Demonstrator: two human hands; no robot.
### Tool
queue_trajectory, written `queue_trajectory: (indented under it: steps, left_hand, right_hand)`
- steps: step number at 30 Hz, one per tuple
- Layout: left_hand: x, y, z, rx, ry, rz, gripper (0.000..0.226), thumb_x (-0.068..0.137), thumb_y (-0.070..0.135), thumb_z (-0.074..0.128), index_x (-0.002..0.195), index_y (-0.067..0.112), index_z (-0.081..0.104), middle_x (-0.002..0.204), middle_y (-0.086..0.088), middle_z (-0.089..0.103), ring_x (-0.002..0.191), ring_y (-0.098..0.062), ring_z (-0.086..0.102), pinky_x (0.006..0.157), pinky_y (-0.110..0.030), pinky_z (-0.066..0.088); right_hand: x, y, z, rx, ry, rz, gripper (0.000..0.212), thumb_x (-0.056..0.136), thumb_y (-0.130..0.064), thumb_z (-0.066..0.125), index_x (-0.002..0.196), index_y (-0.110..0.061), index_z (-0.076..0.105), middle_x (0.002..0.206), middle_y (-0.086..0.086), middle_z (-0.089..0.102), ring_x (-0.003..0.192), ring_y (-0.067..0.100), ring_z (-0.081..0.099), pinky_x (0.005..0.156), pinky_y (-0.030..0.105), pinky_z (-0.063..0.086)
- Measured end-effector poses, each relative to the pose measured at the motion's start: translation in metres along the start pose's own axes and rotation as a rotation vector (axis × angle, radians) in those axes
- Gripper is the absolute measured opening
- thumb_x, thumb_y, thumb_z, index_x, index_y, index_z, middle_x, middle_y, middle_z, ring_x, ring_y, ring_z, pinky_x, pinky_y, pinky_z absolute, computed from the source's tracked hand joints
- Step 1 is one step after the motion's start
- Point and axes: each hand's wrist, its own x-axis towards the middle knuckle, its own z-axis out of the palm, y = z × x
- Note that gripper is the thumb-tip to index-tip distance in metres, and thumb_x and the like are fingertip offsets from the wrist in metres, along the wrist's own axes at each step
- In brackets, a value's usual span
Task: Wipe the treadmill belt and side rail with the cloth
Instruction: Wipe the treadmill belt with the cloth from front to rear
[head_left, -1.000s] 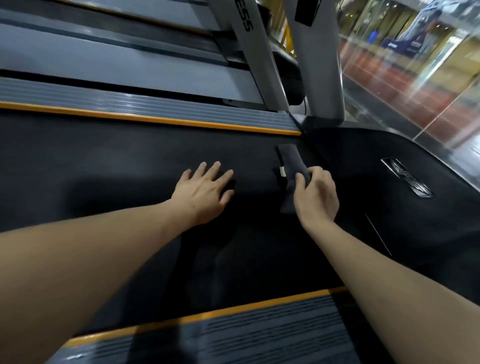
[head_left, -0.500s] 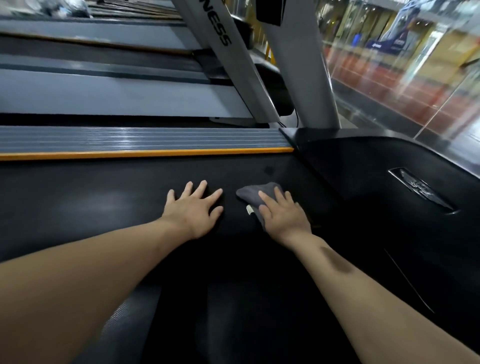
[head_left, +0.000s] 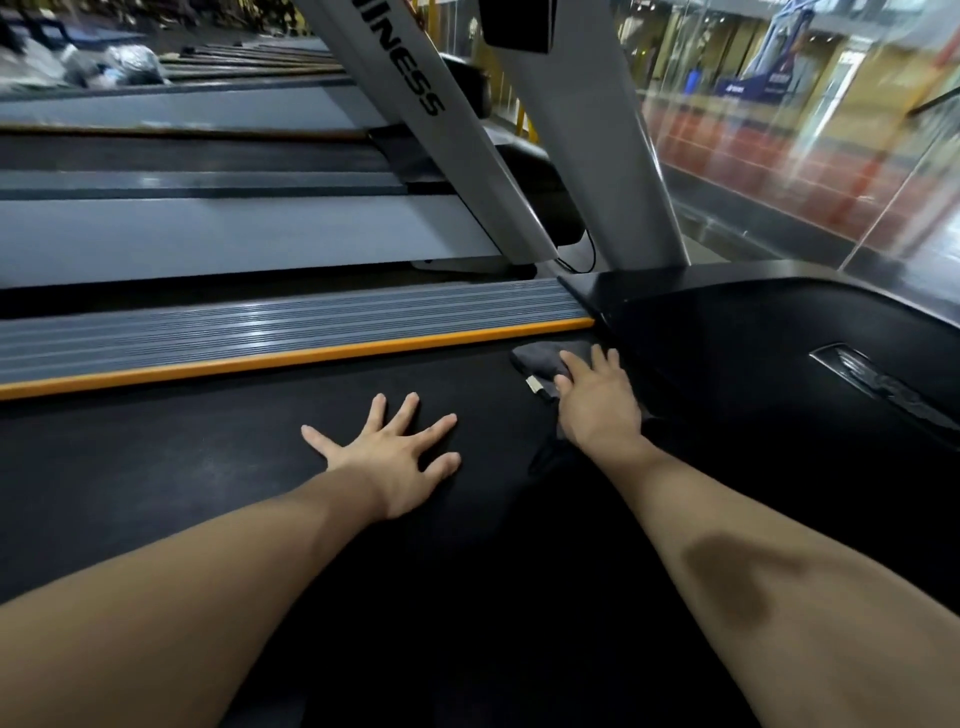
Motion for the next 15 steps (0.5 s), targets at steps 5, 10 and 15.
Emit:
queue_trajectory:
  steps: [5,10,15]
  left_hand:
    - [-0.001,-0.004,0.012,0.036,0.092,0.011,0.058,0.089,0.081,0.009,0.143,0.071,-0.007,0.166,0.019,-0.014,0.153,-0.017,-0.021,0.095,-0.089,-0.007]
    - [-0.001,-0.004,0.019,0.035,0.186,0.024,0.058,0.089,0.081,0.007,0.145,0.069,-0.005,0.167,0.019,-0.010,0.153,-0.016,-0.019,0.096,-0.087,-0.008]
    - [-0.001,-0.005,0.020,0.017,0.202,0.030,0.061,0.088,0.083,0.007,0.146,0.068,-0.004,0.166,0.021,-0.009,0.153,-0.014,-0.020,0.098,-0.086,-0.009]
  right_hand:
    - [-0.011,-0.018,-0.001,0.144,0.057,0.004,0.042,0.102,-0.033,0.045,0.142,-0.025,0.053,0.152,0.010,0.045,0.141,0.028,0.038,0.114,0.038,0.030]
    - [-0.020,-0.052,0.004,0.230,0.030,-0.199,0.039,0.101,-0.029,0.049,0.139,-0.025,0.056,0.154,0.006,0.043,0.142,0.026,0.038,0.116,0.037,0.025]
    - [0.009,-0.033,0.003,0.170,0.020,-0.202,0.034,0.103,-0.029,0.045,0.136,-0.029,0.055,0.151,-0.003,0.046,0.141,0.023,0.039,0.106,0.038,0.037]
